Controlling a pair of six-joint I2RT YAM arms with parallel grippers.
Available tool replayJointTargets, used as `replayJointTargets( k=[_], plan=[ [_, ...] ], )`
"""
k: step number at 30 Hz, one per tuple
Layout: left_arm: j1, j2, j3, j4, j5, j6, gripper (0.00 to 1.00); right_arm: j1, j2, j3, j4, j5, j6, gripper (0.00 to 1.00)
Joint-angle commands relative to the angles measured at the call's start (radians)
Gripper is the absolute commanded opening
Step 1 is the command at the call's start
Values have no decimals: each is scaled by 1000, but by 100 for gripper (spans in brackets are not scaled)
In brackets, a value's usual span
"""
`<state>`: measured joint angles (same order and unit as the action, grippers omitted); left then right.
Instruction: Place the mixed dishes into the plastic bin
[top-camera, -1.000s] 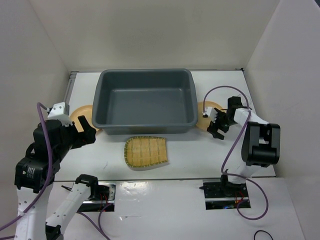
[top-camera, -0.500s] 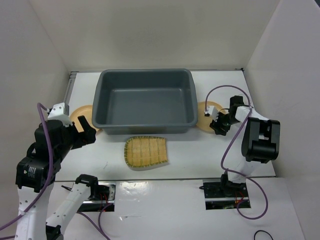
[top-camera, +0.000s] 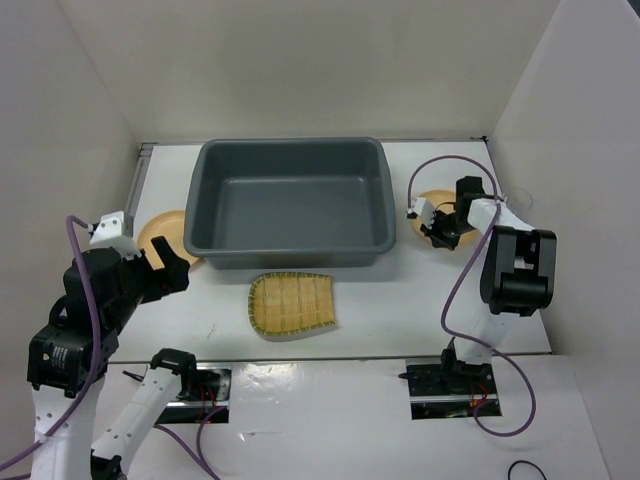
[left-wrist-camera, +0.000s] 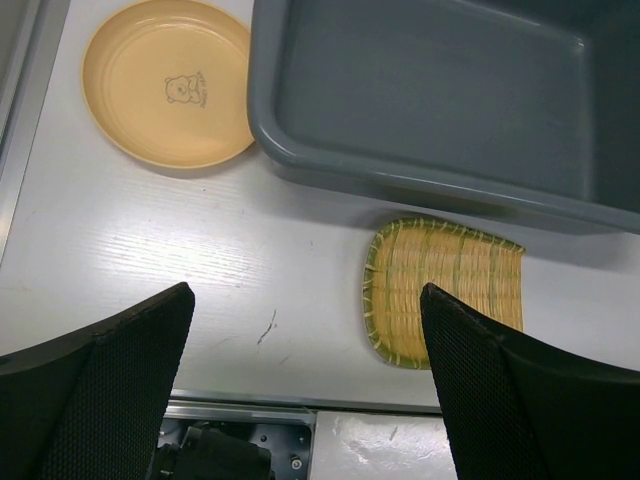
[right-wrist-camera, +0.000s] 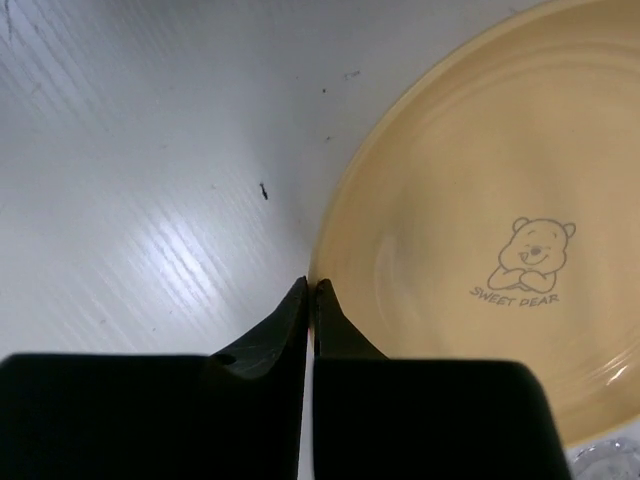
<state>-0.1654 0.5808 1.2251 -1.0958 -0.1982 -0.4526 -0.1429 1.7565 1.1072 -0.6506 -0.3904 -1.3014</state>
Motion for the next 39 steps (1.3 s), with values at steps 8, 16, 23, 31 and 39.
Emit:
replayJointTargets(
  k=[8, 16, 23, 31, 39],
  plan=[
    [-3, 14, -3, 28, -27, -21, 100, 15, -159, 172, -199, -85, 68, 0],
    [-12, 14, -3, 28, -27, -21, 100, 161, -351, 353, -84, -139, 227, 0],
    [-13, 25, -3, 28, -27, -21, 100, 518, -344, 502, -109, -52, 344, 0],
    [-13, 97, -3, 28, 2, -12, 100, 716, -99, 502, -60, 39, 413, 0],
    [-13, 120, 7, 28, 2, -12, 100, 717, 110, 502, 69, 111, 433, 0]
  ],
)
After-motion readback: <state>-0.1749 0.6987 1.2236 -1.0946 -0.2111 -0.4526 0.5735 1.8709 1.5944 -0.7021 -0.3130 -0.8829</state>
